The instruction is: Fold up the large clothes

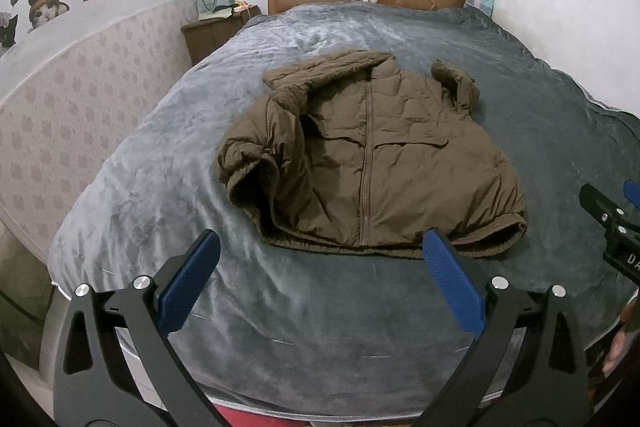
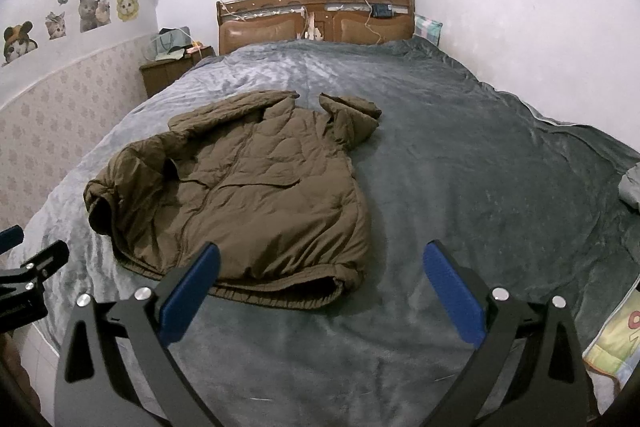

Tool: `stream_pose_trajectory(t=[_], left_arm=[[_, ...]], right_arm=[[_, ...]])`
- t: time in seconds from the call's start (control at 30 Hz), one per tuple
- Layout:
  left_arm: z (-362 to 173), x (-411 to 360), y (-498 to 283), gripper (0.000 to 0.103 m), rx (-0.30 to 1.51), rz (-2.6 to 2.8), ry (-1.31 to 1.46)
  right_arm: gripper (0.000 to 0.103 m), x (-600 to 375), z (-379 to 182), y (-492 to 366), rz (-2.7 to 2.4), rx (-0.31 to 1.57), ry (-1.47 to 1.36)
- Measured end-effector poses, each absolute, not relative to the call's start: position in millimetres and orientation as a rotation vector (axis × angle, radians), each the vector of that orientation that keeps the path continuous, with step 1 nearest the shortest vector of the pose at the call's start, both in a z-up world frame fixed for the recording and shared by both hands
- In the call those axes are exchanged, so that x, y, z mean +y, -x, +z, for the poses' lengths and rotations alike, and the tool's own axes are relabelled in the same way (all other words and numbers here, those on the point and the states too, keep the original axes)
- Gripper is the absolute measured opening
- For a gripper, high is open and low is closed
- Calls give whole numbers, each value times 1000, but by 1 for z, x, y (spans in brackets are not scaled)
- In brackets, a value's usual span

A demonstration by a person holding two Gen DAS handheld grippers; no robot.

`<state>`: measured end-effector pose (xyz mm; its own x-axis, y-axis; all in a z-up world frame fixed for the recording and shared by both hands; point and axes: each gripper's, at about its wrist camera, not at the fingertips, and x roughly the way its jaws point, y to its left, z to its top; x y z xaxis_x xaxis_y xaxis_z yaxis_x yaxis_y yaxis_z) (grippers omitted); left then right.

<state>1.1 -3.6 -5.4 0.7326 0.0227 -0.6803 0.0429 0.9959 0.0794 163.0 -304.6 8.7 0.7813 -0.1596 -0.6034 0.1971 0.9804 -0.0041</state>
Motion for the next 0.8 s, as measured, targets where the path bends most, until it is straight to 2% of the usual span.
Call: stream_pose_trajectory(t=[0.8], left_arm=[[-9,10,-5,100,754,-16,-65]], right_arm=[[101,-296,16,-168,-194,648,-24]])
